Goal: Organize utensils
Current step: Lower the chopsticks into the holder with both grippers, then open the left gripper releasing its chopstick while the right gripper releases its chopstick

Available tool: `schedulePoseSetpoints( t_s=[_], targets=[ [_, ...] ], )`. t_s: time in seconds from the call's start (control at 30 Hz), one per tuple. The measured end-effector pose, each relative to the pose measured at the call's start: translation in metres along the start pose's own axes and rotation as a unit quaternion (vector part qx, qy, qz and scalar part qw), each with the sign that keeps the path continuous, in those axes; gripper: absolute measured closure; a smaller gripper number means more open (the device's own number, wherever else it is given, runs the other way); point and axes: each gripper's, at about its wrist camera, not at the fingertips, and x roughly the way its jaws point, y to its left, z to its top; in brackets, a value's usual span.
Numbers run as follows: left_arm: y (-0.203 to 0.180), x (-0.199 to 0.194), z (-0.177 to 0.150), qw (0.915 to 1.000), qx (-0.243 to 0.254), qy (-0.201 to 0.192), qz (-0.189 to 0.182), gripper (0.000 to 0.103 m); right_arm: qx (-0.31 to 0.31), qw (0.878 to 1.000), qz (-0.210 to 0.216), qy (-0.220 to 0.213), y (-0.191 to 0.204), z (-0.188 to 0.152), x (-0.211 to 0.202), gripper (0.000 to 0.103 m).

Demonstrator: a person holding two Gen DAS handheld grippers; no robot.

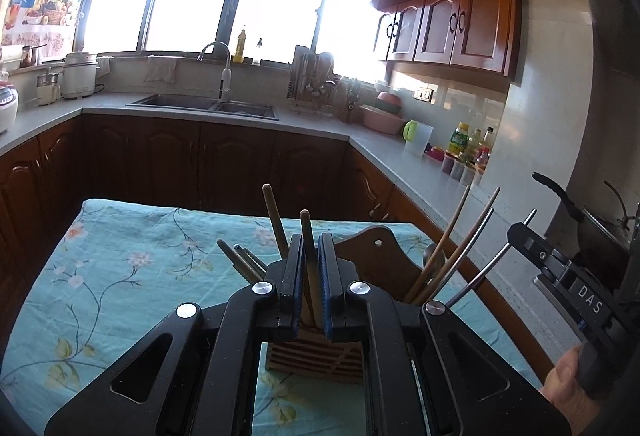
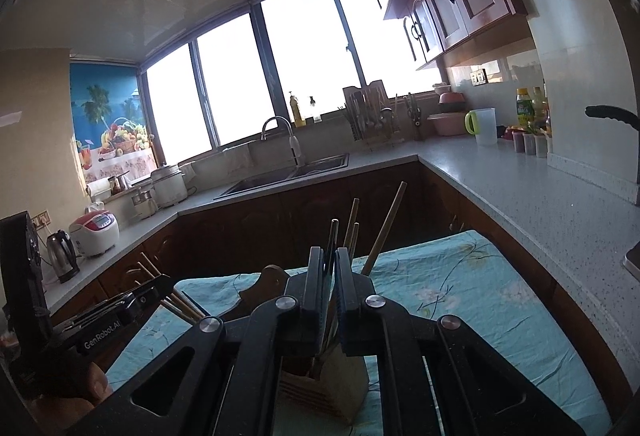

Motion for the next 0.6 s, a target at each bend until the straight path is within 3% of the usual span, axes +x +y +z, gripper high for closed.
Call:
schedulePoseSetpoints(
  t_s=[0.1,0.13,0.27,0.6],
  targets=[
    [0.002,-0.001,-0.001,1.0000,-0.003,0.002,0.001,0.084,0.002,1.000,0.002,-0.001,0.000,0.001,-0.002,0.093],
    [0.003,-0.003,-0.001,1.0000,-0.005,0.001,0.003,0.075,0.003,1.000,0.003,-0.002,0.000,0.002,-0.002,0.093],
    [0.007,-0.008,-0.001,0.9999,-0.014,-0.001,0.005,0.069,0.010,1.000,0.010,0.000,-0.001,0.004,-0.005,0.084],
    [0.022,-0.056,-0.007,0.9984,-0.041,-0.037,0.012,0.039,0.031,0.999,0.022,-0.039,-0.003,0.008,-0.042,0.024]
  ],
)
